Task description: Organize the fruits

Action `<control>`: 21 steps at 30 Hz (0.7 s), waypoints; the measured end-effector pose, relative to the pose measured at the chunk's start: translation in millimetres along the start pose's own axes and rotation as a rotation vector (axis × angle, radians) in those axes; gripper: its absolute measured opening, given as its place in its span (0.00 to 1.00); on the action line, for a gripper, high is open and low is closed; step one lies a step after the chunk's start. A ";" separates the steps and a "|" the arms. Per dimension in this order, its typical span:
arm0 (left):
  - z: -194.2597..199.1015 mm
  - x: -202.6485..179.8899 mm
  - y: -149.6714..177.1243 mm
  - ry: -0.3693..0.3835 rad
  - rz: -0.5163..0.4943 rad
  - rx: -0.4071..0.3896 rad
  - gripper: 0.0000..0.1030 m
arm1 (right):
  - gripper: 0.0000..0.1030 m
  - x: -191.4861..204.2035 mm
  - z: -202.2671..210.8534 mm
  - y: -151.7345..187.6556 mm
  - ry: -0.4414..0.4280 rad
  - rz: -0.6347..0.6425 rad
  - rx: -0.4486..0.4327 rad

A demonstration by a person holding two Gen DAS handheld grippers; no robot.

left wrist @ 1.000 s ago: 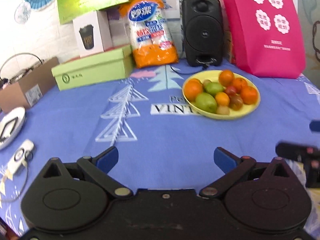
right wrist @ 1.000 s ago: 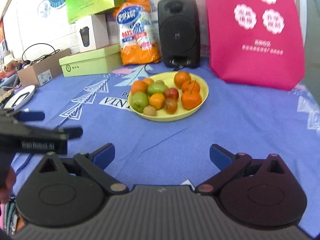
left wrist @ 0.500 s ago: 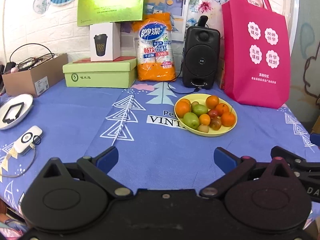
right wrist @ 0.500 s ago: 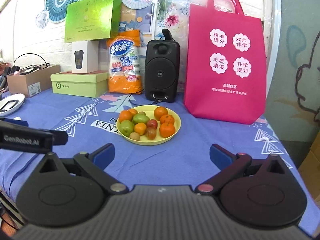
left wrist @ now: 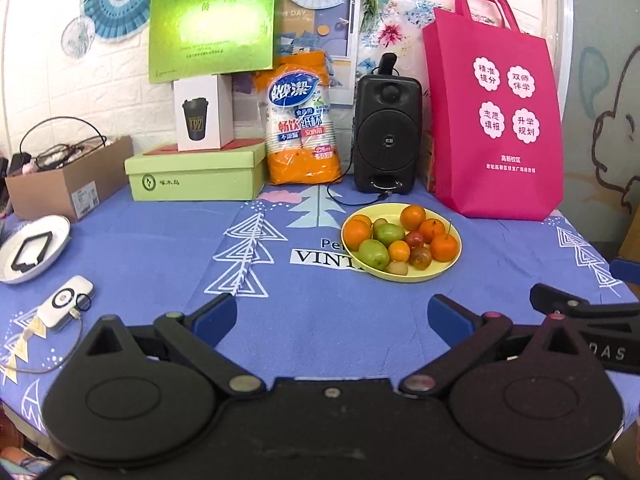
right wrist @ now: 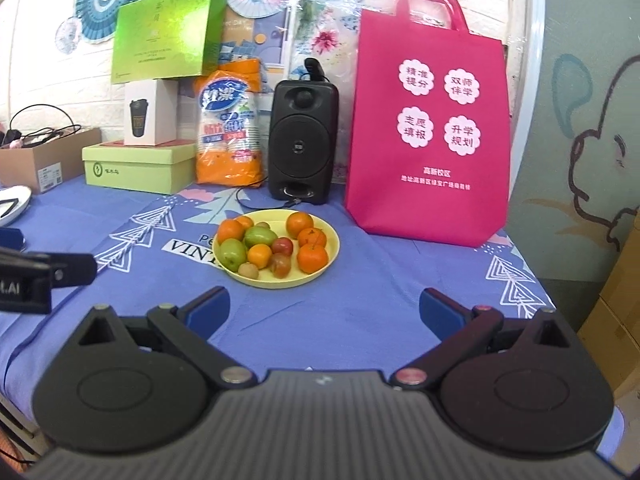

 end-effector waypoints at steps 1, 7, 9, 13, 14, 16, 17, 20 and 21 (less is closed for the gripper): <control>0.6 -1.2 0.0 0.008 -0.002 0.000 1.00 | 1.00 -0.9 0.0 0.3 0.002 -0.005 0.002; -2.7 -1.5 2.1 0.034 0.003 0.023 1.00 | 1.00 -3.3 0.6 1.0 0.000 -0.007 0.004; -5.4 -1.9 3.7 0.036 0.007 0.033 1.00 | 1.00 -4.0 -0.4 2.3 -0.006 -0.008 0.009; -6.9 -5.0 4.2 0.001 -0.047 0.008 1.00 | 1.00 -4.5 -2.2 4.0 -0.010 -0.008 0.015; -6.9 -6.1 4.6 -0.005 -0.055 0.005 1.00 | 1.00 -4.4 -2.7 4.2 -0.010 -0.007 0.016; -5.8 -8.5 5.7 -0.008 -0.066 -0.006 1.00 | 1.00 -4.6 -4.5 4.5 -0.009 -0.008 0.019; -5.5 -9.1 6.5 -0.015 -0.067 -0.011 1.00 | 1.00 -5.0 -5.7 4.7 -0.010 -0.008 0.022; -7.2 -11.2 8.3 0.000 -0.065 0.004 1.00 | 1.00 -4.3 -8.1 6.1 -0.013 -0.004 0.030; -7.4 -10.5 8.5 0.006 -0.059 0.005 1.00 | 1.00 -4.3 -9.2 6.4 -0.013 -0.003 0.032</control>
Point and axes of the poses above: each gripper's, at about its wrist camera, not at the fingertips, and z roughly against the way its jaws point, x to its left, y to its underside, the point moved 8 cm from there along -z, roughly the way its jaws point, and after that the axes turned 14 degrees about -y, right-handed, at the moved point
